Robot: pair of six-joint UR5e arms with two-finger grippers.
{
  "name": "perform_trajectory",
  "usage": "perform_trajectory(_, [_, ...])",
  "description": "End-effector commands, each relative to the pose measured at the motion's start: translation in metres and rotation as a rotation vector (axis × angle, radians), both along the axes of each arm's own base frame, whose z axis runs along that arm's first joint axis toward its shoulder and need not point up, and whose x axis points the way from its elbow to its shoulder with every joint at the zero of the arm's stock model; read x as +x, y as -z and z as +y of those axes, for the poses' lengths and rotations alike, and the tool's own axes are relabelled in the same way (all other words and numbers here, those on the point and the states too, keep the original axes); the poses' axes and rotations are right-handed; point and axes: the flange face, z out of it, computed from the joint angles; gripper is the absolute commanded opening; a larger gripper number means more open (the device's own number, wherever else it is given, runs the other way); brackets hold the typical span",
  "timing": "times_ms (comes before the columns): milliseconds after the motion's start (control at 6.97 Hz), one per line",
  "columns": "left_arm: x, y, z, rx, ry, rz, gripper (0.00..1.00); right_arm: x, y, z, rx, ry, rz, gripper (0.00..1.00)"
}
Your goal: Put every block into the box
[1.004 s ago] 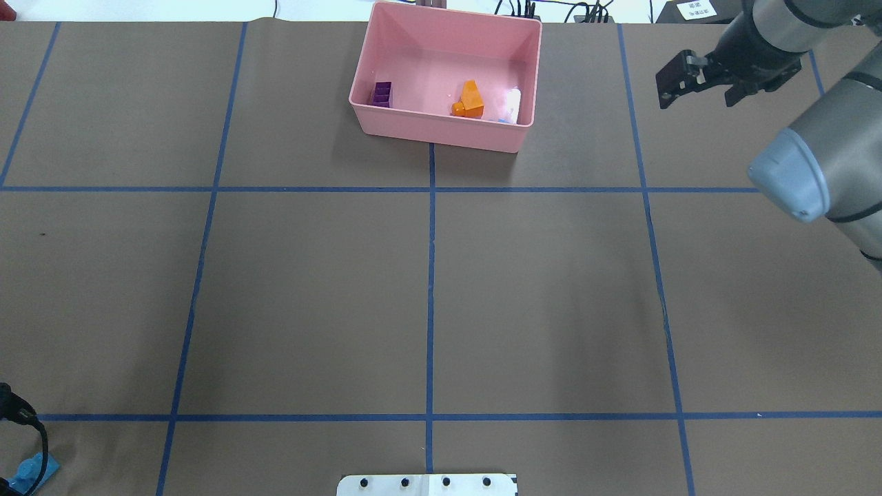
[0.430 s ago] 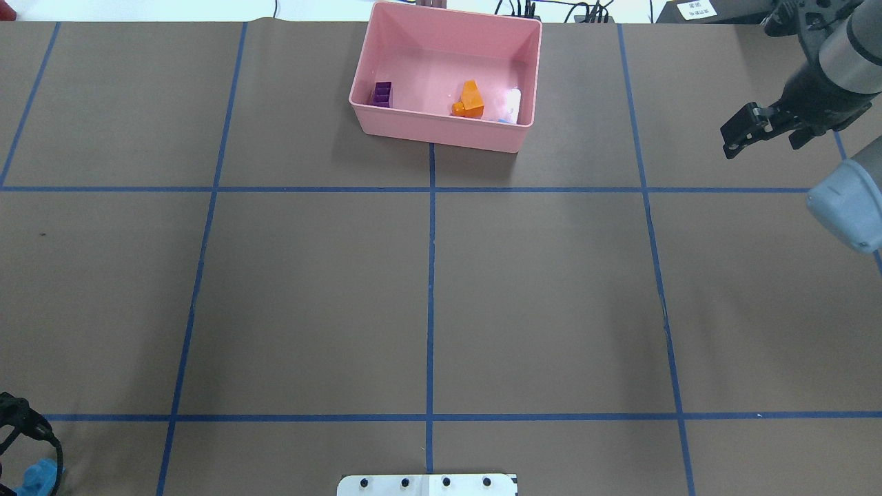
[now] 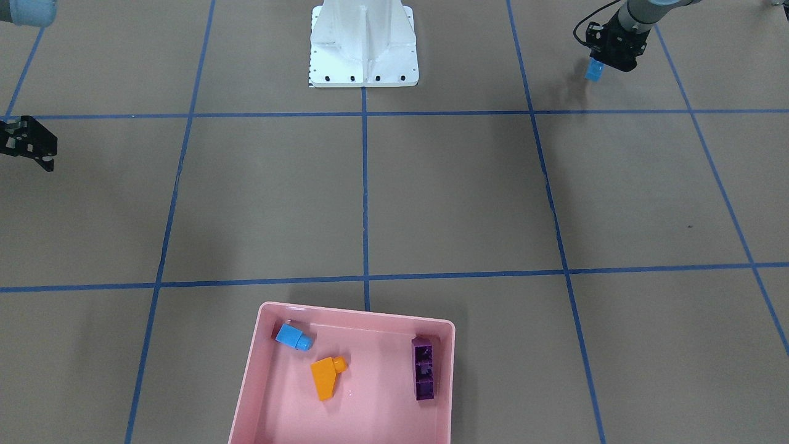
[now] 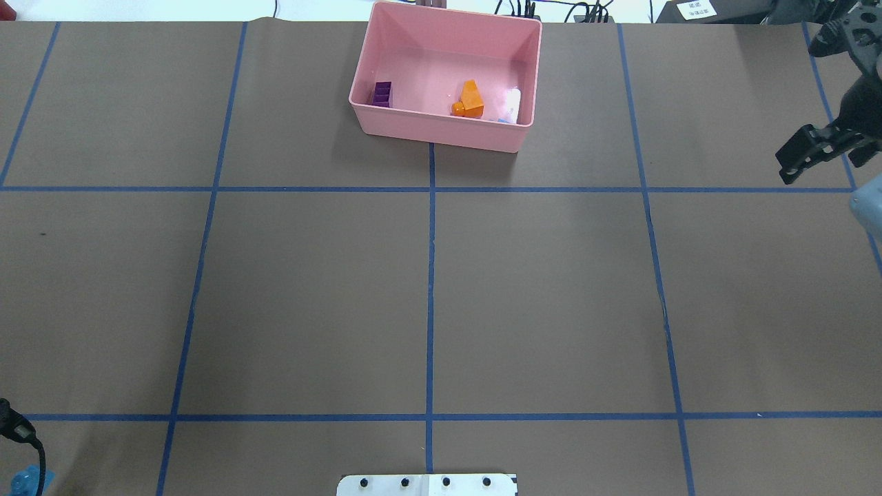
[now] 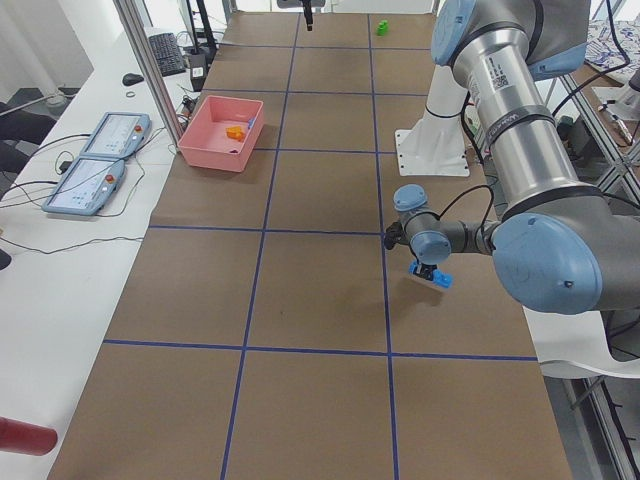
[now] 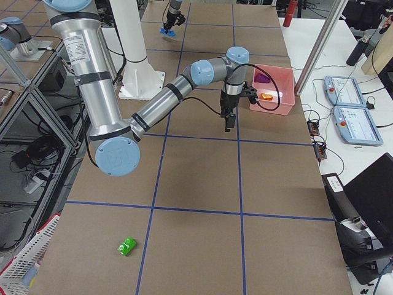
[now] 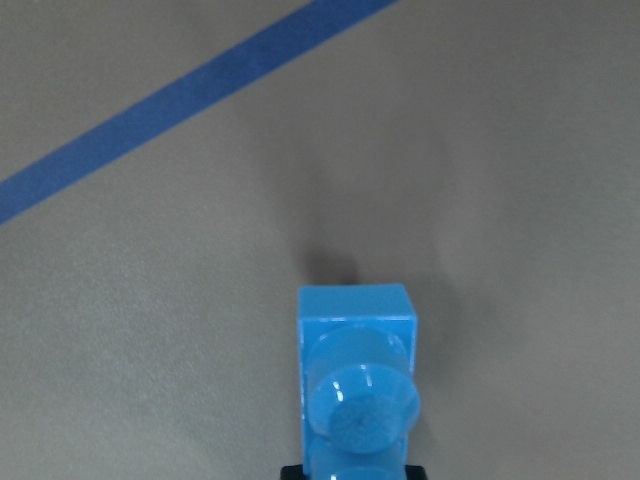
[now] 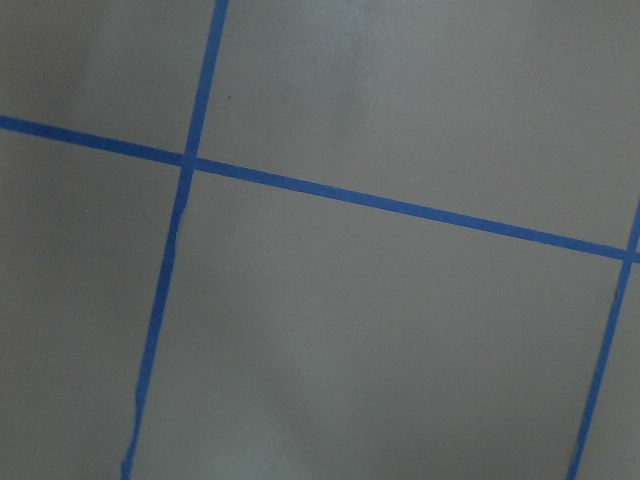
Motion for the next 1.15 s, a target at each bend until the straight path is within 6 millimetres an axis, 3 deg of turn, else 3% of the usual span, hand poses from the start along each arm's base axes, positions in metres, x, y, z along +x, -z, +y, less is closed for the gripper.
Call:
perform_trajectory(0, [-0.031,0.036,-0.021,-0.12,0.063,0.087,0.0,0.02,-0.055,0.029,-0.024,0.103,0.04,0.99])
perform_trajectory(143, [-0.039,0.046,-0.033,-0.158,0.085,0.133,0.0,0.024,-0.078,0.04,-0.04,0.149,0.049,1.0])
perform_trajectory(287, [-0.039,0.066,-0.064,-0.137,0.166,0.2,0.0,0.031,-0.112,0.059,-0.056,0.177,0.054,1.0])
perform_trajectory(430, [-0.037,0.085,-0.091,-0.149,0.208,0.253,0.0,0.044,-0.156,0.09,-0.007,0.182,0.037,1.0])
perform_trajectory(717, [-0.018,0.121,-0.138,-0.134,0.272,0.274,0.0,0.063,-0.238,0.134,0.061,0.202,0.012,1.0])
perform_trajectory(861, [-0.011,0.164,-0.18,-0.136,0.323,0.296,0.0,0.069,-0.273,0.146,0.094,0.26,0.009,1.0])
perform_trajectory(1004, [-0.01,0.224,-0.232,-0.165,0.378,0.312,0.0,0.076,-0.292,0.159,0.108,0.326,0.011,1.0])
